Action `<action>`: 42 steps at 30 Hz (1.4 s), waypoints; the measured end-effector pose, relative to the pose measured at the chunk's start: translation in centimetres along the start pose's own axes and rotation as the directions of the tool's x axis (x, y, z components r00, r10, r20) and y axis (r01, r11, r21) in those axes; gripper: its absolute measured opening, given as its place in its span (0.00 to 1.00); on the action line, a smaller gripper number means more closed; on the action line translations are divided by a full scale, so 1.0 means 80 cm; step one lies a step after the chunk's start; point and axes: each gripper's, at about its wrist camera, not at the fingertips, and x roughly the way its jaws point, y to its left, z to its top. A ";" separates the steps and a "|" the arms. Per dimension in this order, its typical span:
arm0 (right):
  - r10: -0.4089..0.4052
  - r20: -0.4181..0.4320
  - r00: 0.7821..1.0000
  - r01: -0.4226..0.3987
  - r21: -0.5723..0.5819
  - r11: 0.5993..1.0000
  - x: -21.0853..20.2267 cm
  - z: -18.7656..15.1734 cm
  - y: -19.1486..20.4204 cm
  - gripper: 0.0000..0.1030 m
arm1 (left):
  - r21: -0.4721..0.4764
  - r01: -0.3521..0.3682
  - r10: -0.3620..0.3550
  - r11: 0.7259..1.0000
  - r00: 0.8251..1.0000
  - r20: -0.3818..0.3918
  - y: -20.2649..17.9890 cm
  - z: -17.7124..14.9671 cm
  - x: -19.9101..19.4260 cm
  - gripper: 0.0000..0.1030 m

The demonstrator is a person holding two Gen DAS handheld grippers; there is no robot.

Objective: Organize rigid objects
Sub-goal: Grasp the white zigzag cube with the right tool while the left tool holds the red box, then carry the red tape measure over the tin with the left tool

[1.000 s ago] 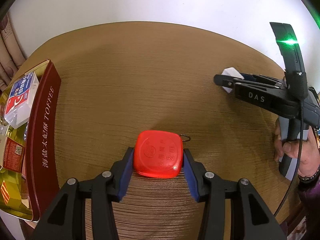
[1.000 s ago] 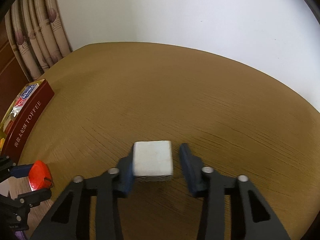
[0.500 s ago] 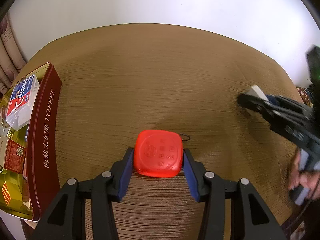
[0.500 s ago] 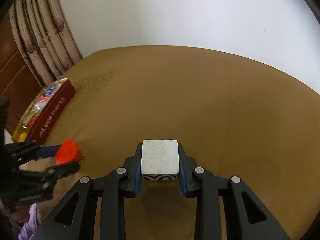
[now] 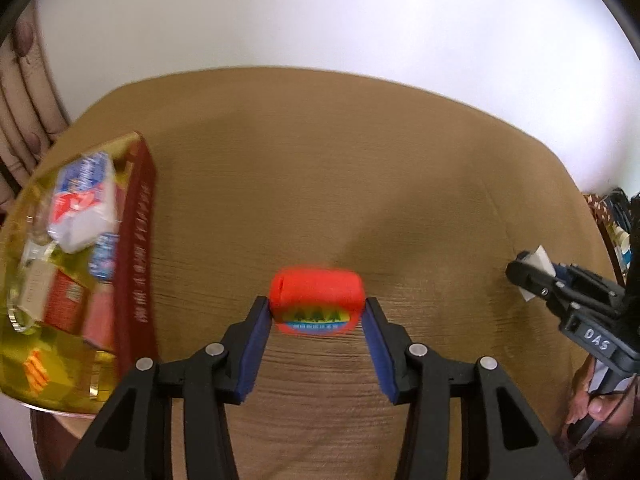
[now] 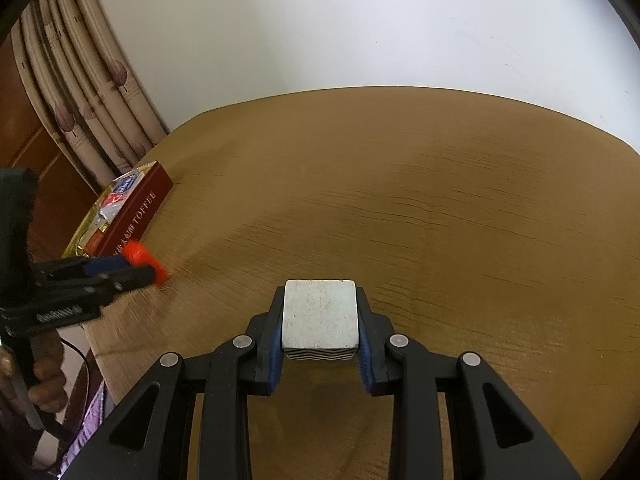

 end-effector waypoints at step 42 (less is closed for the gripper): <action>-0.030 -0.010 0.999 0.030 -0.005 1.000 0.003 -0.022 -0.013 0.28 | -0.029 -0.013 0.007 0.999 0.982 -0.189 0.038 -0.018 -0.020 0.43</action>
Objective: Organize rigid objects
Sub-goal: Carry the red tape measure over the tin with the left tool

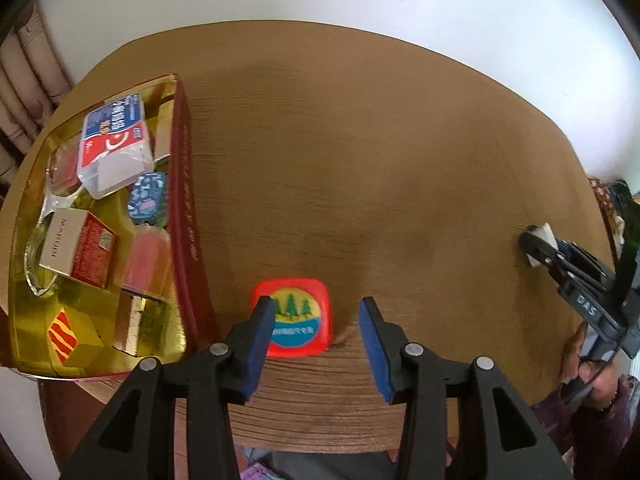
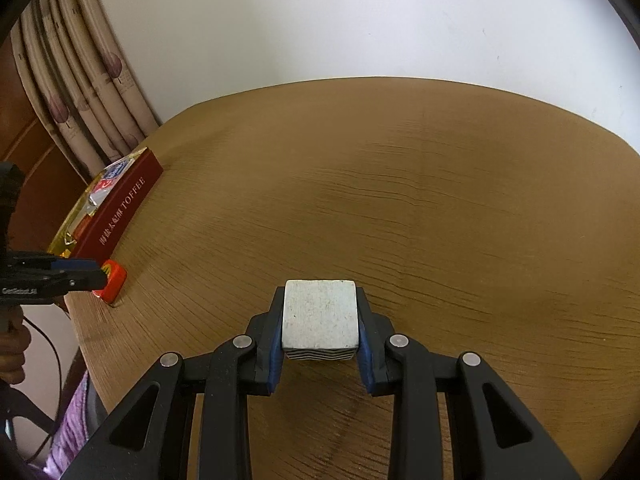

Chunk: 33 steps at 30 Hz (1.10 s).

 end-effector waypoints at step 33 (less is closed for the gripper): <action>0.064 -0.019 0.998 -0.063 0.045 0.997 0.001 0.001 -0.011 0.29 | 0.064 -0.045 0.046 0.997 0.999 -0.024 -0.079 0.026 0.048 0.51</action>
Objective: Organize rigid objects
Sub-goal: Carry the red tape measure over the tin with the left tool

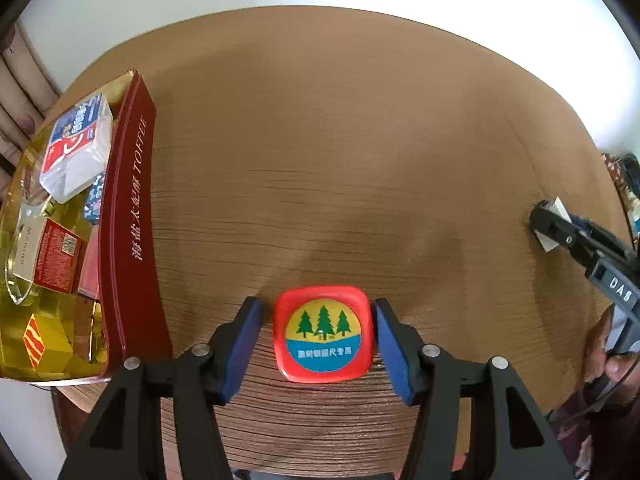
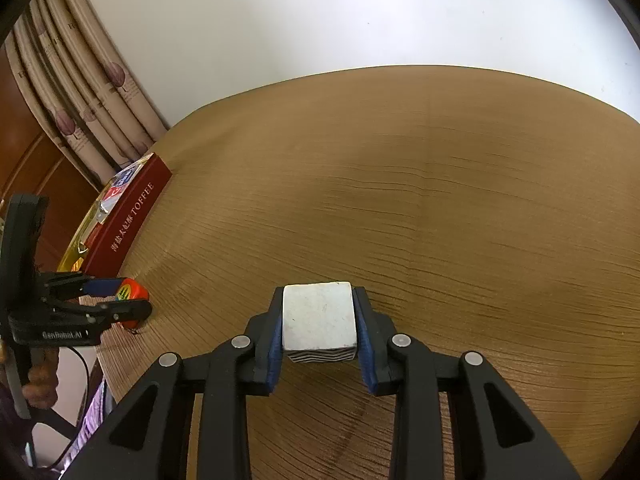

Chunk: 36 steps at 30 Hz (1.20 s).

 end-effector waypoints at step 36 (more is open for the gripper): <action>-0.136 0.028 0.990 0.138 -0.110 0.984 0.010 -0.006 0.031 0.28 | -0.205 -0.080 0.116 0.975 0.978 0.173 0.157 -0.001 -0.085 0.46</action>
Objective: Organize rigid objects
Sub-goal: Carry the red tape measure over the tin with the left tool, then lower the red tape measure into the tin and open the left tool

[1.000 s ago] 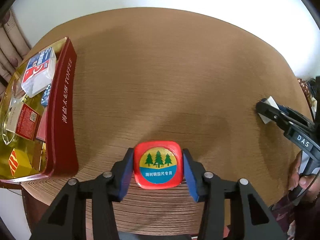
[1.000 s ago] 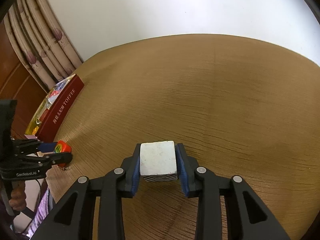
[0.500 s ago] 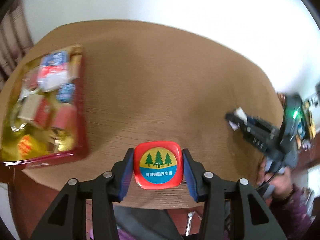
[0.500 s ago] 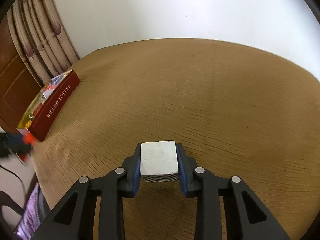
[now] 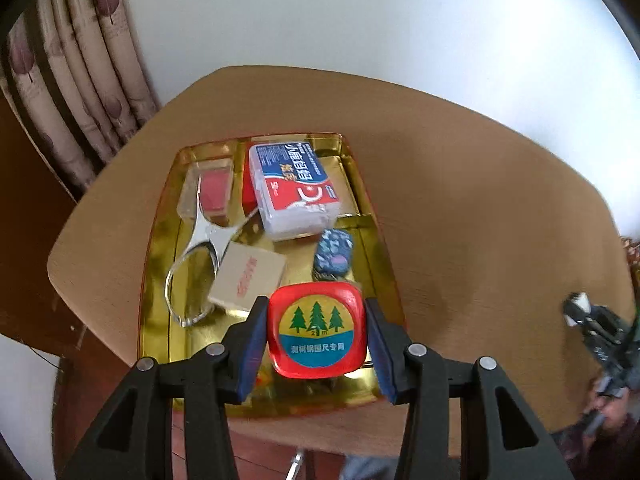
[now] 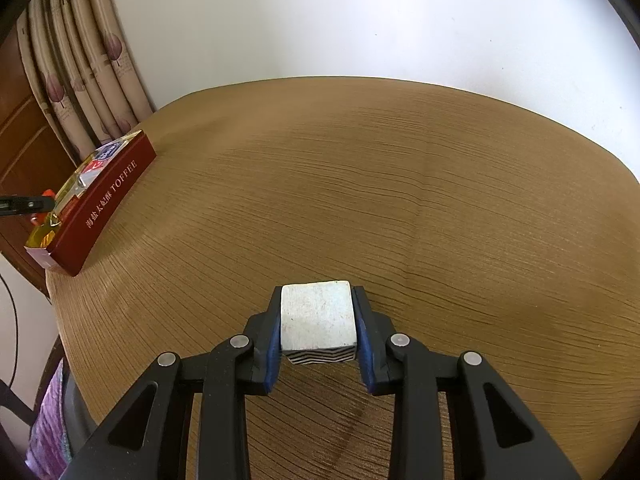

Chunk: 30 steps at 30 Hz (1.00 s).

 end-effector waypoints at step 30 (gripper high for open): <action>0.072 -0.027 0.997 -0.073 -0.050 0.996 -0.019 0.046 0.068 0.27 | -0.103 -0.078 0.091 0.992 0.988 0.125 0.076 -0.088 -0.069 0.46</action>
